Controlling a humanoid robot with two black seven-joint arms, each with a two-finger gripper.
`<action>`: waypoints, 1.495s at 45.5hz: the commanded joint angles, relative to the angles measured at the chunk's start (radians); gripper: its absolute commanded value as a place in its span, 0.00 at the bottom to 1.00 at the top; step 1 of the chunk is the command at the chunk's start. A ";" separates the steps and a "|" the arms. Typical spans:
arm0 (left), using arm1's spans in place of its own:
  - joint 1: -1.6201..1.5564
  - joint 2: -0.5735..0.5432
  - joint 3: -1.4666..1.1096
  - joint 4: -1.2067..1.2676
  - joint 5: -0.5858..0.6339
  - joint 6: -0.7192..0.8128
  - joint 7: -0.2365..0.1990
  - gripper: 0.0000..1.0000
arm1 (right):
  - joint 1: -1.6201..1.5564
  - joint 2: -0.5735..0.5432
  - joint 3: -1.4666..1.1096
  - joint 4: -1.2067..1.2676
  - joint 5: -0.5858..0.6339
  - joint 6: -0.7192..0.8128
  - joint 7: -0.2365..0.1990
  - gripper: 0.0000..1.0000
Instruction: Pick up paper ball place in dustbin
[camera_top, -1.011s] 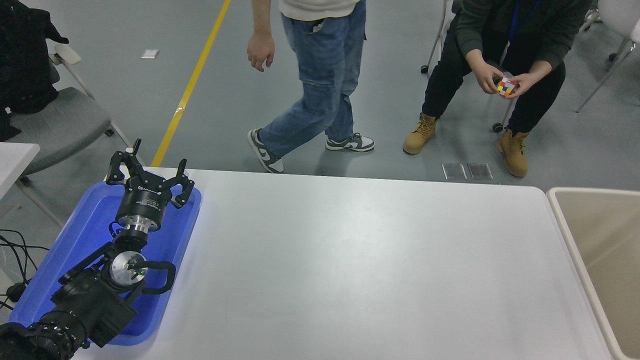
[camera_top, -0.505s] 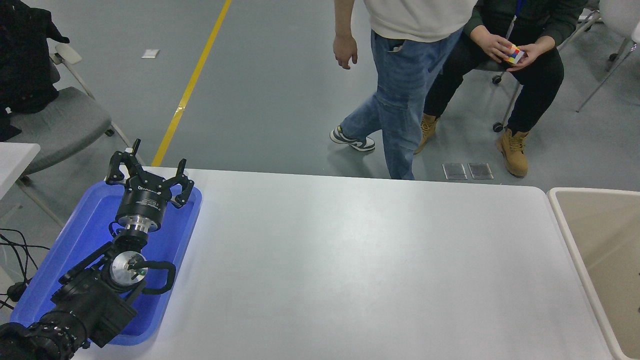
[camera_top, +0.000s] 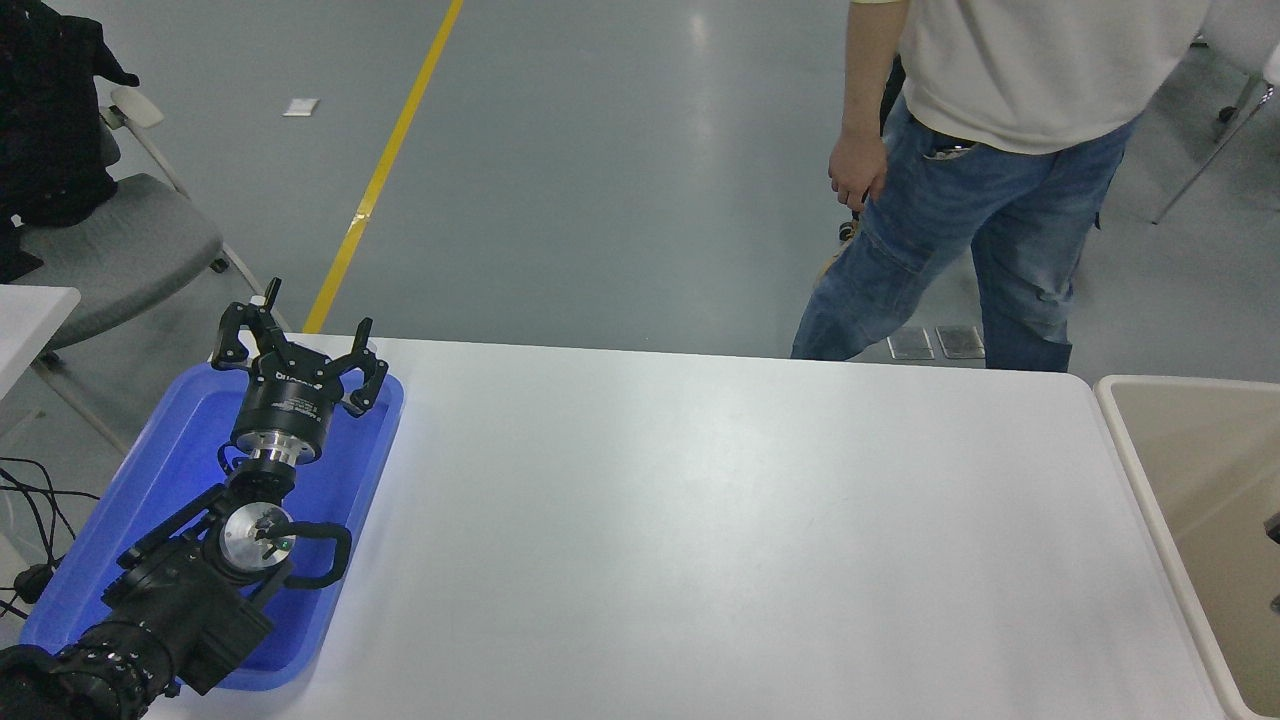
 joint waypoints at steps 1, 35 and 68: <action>0.000 0.000 0.000 0.000 0.000 0.001 0.000 1.00 | 0.105 0.005 0.066 0.012 0.000 0.009 0.000 1.00; 0.000 0.000 0.000 0.000 0.000 0.001 0.000 1.00 | 0.440 -0.010 0.758 0.055 -0.075 0.009 0.014 1.00; 0.000 0.000 0.000 0.000 0.000 0.001 0.000 1.00 | 0.204 -0.023 1.531 0.470 -0.201 0.057 0.465 1.00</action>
